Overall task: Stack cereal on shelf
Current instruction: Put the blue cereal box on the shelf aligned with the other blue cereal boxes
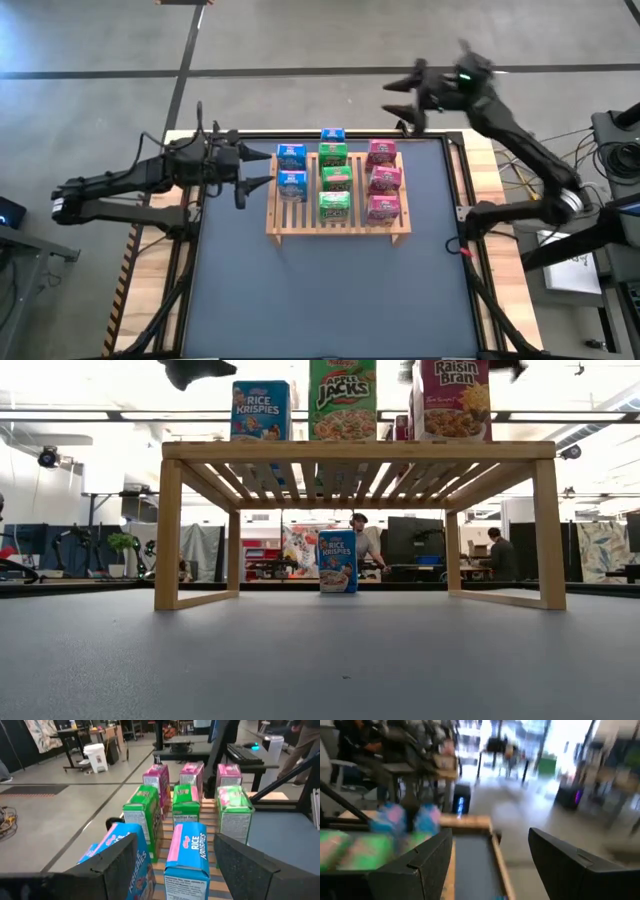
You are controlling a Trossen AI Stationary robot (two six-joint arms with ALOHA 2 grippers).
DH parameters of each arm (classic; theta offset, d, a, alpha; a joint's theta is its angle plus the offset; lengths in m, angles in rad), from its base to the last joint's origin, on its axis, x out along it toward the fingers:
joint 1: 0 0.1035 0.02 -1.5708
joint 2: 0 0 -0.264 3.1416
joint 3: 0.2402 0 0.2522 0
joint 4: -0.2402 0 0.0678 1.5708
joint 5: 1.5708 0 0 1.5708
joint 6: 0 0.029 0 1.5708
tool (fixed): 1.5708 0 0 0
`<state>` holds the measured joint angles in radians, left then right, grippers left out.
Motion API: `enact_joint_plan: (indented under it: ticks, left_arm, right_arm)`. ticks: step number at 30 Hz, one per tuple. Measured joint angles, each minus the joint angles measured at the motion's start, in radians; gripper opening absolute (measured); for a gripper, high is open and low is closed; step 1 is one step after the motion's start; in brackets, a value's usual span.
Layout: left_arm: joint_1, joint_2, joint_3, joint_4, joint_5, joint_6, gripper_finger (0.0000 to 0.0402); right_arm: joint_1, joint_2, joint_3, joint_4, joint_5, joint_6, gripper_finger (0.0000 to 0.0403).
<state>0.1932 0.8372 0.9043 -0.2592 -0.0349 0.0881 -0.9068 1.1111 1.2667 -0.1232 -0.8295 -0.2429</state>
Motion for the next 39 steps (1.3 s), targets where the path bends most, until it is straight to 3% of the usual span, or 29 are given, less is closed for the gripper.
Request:
enact_joint_plan:
  ticks: [6,15,21,26,34,39]
  left_arm:
    - [0.000,0.034,0.000,0.007,-0.002,0.043,0.0245]
    - [0.000,0.067,-0.017,0.074,-0.018,0.059,0.0245]
    - [0.000,0.070,-0.017,0.065,-0.018,0.043,0.0245]
    - [0.000,0.069,-0.017,0.057,-0.017,0.034,0.0245]
    - [0.000,0.069,-0.017,0.054,-0.015,0.026,0.0245]
    - [0.000,0.069,-0.017,0.054,-0.011,0.026,0.0245]
  right_arm:
    - [-0.072,0.163,0.072,0.034,-0.071,0.037,0.0251]
    - [-0.095,0.434,0.293,0.026,-0.067,0.047,0.0251]
    - [-0.150,0.624,0.437,-0.128,-0.077,0.018,0.0251]
    - [-0.209,0.699,0.517,-0.221,-0.165,-0.076,0.0251]
    - [-0.274,0.735,0.444,-0.268,-0.259,-0.251,0.0244]
    - [-0.284,0.736,0.324,-0.237,-0.222,-0.341,0.0229]
